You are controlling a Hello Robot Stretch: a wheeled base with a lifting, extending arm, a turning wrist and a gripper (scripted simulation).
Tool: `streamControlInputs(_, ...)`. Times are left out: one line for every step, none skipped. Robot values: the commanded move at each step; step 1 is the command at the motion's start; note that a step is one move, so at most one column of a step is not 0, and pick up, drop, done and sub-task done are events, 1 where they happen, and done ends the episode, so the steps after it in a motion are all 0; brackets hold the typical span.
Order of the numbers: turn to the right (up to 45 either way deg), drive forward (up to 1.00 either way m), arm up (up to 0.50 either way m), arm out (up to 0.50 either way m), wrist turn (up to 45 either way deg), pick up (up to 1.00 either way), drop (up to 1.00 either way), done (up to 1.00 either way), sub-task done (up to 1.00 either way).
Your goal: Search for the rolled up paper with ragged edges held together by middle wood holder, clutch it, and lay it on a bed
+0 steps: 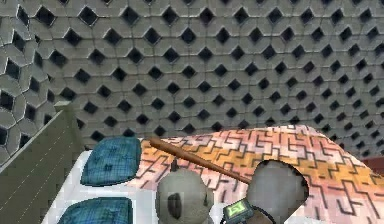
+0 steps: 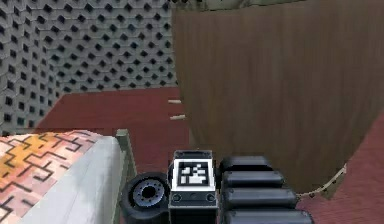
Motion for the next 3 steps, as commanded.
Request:
streamControlInputs(12.0, 0.0, 0.0, 0.0, 0.0, 0.0, 0.0, 0.0, 0.0)
streamControlInputs(-12.0, 0.0, 0.0, 0.0, 0.0, 0.0, 0.0, 0.0, 0.0)
streamControlInputs(3.0, 0.0, 0.0, 0.0, 0.0, 0.0, 0.0, 0.0, 0.0)
